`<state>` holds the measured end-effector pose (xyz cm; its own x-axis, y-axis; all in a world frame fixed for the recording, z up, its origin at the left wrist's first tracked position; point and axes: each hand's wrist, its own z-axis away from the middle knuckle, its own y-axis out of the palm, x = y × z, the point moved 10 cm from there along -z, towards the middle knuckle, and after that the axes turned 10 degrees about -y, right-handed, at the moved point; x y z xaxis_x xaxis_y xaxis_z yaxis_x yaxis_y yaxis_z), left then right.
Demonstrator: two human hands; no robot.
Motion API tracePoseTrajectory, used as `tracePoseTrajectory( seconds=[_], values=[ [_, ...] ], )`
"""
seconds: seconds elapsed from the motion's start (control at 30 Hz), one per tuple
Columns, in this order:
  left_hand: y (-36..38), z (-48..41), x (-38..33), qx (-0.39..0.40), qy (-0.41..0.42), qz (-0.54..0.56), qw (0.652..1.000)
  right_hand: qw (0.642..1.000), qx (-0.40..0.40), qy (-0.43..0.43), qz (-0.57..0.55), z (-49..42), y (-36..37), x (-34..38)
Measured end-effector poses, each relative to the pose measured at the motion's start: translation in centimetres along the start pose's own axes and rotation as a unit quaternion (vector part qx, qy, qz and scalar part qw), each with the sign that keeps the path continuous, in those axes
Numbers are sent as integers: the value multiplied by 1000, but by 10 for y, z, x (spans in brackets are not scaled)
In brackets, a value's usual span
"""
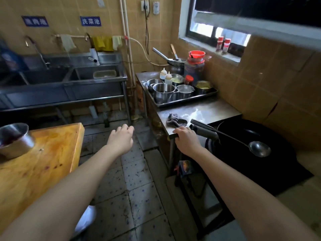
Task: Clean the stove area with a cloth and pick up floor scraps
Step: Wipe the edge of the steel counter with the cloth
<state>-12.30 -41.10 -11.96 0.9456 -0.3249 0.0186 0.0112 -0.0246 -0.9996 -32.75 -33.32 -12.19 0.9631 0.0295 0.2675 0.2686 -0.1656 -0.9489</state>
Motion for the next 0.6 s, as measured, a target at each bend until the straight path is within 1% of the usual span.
tracePoseTrajectory(
  seconds=[0.23,0.37,0.43,0.5,0.6],
  values=[
    [-10,-81,2,1,-27,6,1000,999,3,16,-29,-96,10,-32],
    [9,-109,19,24,-58,-4,998,998,8,23,-56,-142,29,-33],
    [18,-124,27,33,-67,-5,997,999,25,6,-48,-162,43,-27],
    [23,-142,31,35,-65,-1,997,999,36,-10,-37,-178,56,-24],
    [30,-176,29,31,-48,1,998,998,46,9,-38,-201,74,-35]
  ],
)
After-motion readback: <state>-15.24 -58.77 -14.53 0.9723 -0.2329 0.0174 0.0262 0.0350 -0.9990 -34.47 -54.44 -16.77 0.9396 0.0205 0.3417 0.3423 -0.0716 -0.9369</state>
